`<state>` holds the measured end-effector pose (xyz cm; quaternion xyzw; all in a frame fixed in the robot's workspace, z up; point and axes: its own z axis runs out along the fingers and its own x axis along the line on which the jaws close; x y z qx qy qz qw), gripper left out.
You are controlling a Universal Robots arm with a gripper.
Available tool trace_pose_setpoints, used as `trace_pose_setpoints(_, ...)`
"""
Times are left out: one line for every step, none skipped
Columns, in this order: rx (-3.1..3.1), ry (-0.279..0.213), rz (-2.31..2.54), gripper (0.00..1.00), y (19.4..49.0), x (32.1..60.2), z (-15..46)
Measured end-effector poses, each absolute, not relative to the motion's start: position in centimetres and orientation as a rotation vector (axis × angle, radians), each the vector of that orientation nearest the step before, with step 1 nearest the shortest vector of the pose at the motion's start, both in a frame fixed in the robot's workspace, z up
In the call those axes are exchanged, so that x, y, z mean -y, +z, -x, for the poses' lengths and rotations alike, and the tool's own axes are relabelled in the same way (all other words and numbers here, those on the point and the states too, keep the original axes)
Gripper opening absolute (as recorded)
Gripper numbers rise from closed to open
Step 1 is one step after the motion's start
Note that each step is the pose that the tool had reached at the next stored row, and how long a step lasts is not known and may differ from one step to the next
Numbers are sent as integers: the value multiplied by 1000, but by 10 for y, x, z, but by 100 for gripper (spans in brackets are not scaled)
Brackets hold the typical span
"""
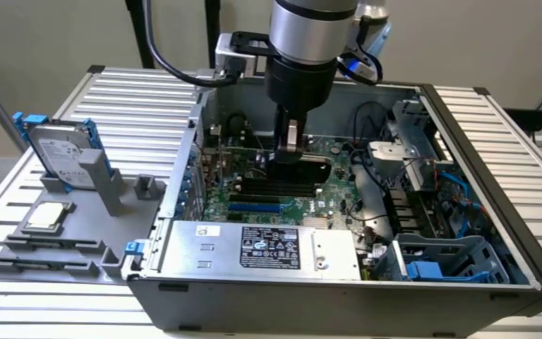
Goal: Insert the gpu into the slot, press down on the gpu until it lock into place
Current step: 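Insert the gpu into the slot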
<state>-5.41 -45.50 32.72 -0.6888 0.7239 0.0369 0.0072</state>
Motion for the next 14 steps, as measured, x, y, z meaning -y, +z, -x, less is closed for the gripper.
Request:
trace_pose_setpoints(-2260,116,2158,26,325,455,55)
trace_pose_setpoints(-2257,115,2161,26,324,455,55)
trace_pose_setpoints(-2253,114,2164,26,322,455,56)
trace_pose_setpoints(-2250,112,2166,26,320,455,57)
trace_pose_setpoints(-2246,112,2171,26,319,456,57)
trace_pose_setpoints(-2244,112,2173,26,319,456,57)
trace_pose_setpoints(-2244,111,2174,26,319,456,57)
trace_pose_setpoints(-2244,111,2174,26,319,456,57)
trace_pose_setpoints(-2244,111,2174,26,319,456,57)
trace_pose_setpoints(-2244,111,2174,26,319,456,57)
trace_pose_setpoints(-2244,111,2174,26,319,456,57)
trace_pose_setpoints(-2244,111,2174,26,319,456,57)
trace_pose_setpoints(-2244,111,2174,26,319,456,57)
trace_pose_setpoints(-2244,111,2174,26,319,456,57)
